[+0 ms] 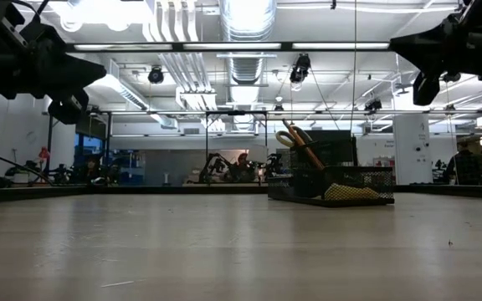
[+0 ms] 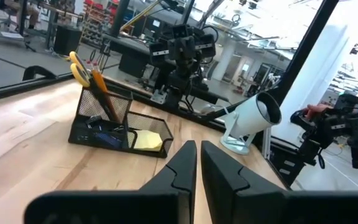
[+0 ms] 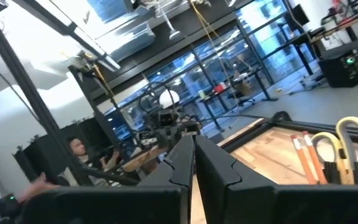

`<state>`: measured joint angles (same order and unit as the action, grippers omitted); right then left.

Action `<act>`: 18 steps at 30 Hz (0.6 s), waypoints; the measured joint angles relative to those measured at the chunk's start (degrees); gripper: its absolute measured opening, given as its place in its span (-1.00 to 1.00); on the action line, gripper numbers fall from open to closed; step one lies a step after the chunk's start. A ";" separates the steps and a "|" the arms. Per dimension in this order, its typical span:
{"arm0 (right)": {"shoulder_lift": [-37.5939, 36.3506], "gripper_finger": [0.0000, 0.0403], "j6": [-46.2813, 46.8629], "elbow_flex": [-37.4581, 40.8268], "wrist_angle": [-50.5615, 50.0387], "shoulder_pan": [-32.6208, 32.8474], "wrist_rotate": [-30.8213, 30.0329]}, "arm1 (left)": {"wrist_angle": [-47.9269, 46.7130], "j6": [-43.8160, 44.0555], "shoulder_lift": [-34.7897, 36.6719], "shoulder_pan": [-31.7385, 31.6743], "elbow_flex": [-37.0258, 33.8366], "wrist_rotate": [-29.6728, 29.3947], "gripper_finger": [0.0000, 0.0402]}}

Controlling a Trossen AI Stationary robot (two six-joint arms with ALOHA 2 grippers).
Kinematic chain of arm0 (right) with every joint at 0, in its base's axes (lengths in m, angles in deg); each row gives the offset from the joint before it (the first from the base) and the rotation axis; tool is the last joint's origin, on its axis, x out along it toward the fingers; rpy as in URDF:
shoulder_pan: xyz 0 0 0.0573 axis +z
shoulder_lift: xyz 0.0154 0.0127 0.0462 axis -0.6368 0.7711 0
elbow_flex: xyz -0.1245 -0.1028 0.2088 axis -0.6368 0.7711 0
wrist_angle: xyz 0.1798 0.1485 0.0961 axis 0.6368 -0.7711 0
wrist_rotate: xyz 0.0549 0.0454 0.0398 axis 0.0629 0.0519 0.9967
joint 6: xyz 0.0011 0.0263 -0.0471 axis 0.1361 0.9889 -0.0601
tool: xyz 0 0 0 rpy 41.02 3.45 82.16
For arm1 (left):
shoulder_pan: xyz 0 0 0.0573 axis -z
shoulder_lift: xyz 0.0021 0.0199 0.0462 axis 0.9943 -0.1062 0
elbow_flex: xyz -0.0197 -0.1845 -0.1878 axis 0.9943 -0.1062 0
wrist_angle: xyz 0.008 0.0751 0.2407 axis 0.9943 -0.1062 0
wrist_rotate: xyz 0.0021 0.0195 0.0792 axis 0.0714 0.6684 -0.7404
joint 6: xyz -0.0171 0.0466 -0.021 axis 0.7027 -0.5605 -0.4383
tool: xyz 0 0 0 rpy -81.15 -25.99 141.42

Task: Pick and place office supplies into organizer
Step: Return to Home Position

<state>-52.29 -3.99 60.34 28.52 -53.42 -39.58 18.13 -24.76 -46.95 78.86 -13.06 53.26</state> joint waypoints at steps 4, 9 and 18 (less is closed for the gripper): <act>0.00 -0.96 0.00 0.00 0.00 0.22 0.03 | 1.43 -0.02 -1.39 -0.02 -0.02 0.19 -0.96; 0.00 -0.96 0.00 0.00 0.00 0.24 0.00 | 1.24 -0.02 -2.17 -0.02 -0.03 0.18 -0.96; 0.00 -0.96 -0.02 0.02 0.01 2.41 -0.05 | 1.41 -0.02 -2.96 -0.02 -0.07 0.17 -0.96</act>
<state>-52.29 -4.00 60.37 28.53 -51.01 -39.63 19.54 -24.78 -49.92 78.85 -13.13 53.43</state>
